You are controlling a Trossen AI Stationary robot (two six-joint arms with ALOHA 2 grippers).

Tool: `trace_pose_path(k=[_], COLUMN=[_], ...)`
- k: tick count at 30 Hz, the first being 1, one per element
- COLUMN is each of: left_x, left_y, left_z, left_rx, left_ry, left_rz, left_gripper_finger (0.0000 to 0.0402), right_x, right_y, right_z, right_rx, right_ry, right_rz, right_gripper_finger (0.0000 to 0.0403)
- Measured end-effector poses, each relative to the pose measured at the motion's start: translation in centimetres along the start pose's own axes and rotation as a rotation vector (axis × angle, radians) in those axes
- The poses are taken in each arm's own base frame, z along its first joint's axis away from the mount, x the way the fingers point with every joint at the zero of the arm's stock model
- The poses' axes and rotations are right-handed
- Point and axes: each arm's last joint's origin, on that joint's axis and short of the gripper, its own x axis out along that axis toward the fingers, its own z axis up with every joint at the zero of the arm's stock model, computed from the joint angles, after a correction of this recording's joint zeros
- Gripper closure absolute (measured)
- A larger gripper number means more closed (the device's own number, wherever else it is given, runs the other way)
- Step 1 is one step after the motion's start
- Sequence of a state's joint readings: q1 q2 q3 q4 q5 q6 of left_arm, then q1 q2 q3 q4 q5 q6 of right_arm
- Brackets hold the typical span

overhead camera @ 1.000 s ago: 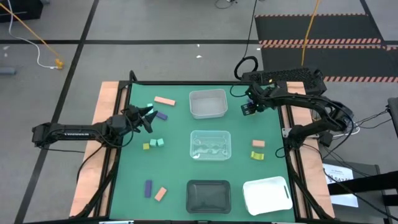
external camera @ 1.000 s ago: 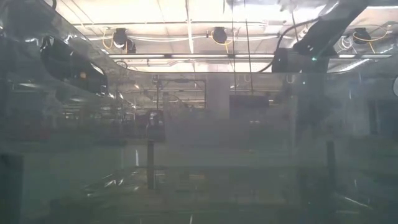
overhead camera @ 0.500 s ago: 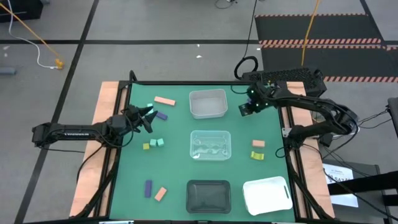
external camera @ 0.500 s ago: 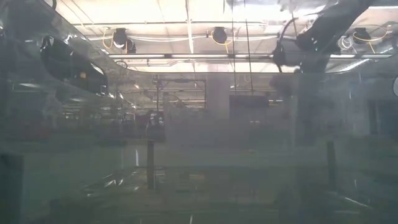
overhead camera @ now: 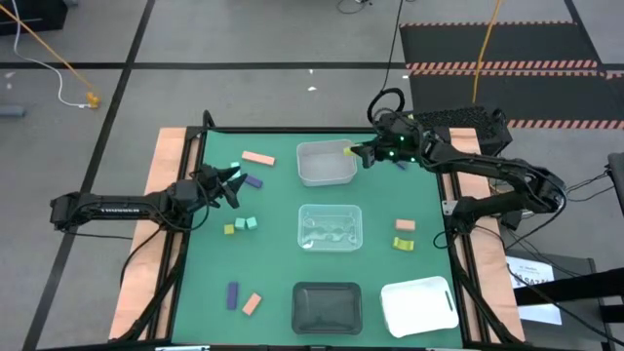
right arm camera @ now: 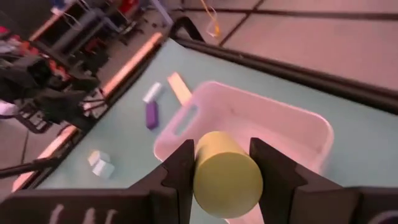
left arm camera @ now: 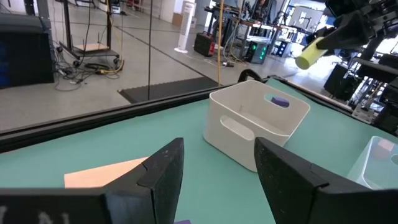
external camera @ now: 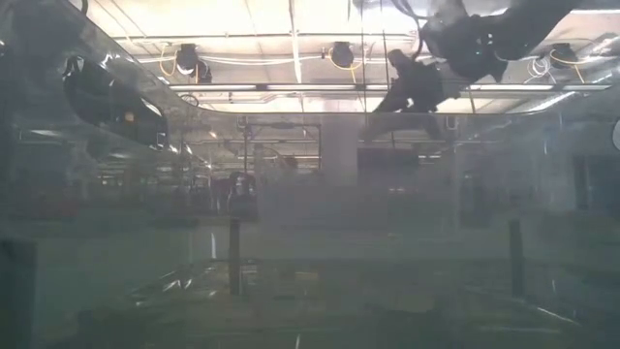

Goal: Sort & place blocks by color
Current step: Put the top green block into the gray bin

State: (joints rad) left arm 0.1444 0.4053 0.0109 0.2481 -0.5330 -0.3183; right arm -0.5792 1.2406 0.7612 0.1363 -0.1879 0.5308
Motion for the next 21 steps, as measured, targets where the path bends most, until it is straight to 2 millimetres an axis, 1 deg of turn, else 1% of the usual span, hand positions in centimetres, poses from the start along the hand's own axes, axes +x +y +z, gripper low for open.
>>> trace_pose_path(k=[7,16,18,21], left_x=[0.0,0.0,0.0,0.0], left_y=[0.0,0.0,0.0,0.1], left_z=[0.0,0.0,-0.1,-0.1], left_rx=[0.000,0.002,0.049,0.200], left_ry=[0.000,0.000,0.005,0.012], left_rz=[0.000,0.000,0.002,0.004], left_gripper_finger=[0.0204,0.0204,0.0204,0.0204], right_x=[2.1,4.6,5.1,5.6], right_y=[0.1,-0.9,-1.2,-1.3], right_z=[-0.1,-0.9,-1.3,-1.4], right_rx=[-0.024,-0.015,-0.011,0.015], right_ry=[-0.059,-0.059,-0.046,-0.055], right_rz=[0.054,0.048,0.041,0.050], right_gripper_finger=[0.0292,0.0292,0.0277,0.0231])
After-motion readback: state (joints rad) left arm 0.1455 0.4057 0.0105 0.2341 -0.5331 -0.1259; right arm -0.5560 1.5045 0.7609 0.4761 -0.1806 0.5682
